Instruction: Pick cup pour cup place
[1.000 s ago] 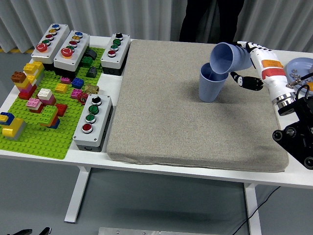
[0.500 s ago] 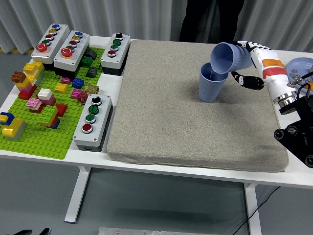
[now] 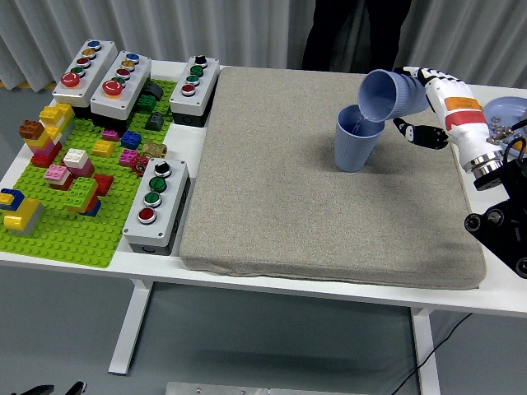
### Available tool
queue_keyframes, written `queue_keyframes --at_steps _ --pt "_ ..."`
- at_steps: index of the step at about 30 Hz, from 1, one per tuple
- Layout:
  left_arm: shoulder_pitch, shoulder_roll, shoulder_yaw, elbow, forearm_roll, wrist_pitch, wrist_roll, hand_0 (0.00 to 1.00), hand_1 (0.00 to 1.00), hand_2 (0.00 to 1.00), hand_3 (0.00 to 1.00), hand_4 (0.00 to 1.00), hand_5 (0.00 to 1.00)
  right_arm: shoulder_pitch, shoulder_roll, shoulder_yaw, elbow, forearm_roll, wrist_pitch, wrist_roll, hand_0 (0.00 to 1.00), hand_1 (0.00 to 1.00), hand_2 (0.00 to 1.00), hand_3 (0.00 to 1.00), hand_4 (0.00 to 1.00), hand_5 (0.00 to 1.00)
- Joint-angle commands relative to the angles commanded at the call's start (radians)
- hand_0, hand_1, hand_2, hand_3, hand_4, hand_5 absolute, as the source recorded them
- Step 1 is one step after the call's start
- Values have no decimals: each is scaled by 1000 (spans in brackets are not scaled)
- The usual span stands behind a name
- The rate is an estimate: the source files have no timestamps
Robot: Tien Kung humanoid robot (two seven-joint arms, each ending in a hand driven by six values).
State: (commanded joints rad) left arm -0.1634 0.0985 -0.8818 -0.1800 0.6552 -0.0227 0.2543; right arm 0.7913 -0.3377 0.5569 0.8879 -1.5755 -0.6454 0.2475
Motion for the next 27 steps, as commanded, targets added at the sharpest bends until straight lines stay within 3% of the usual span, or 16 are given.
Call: queue_keyframes --at_steps 27 --pt "-3 0 3 0 -6 0 -1 779 797 844 751 517 948 19 -10 -27 -6 -56 0 -14 754 632 532 568 615 152"
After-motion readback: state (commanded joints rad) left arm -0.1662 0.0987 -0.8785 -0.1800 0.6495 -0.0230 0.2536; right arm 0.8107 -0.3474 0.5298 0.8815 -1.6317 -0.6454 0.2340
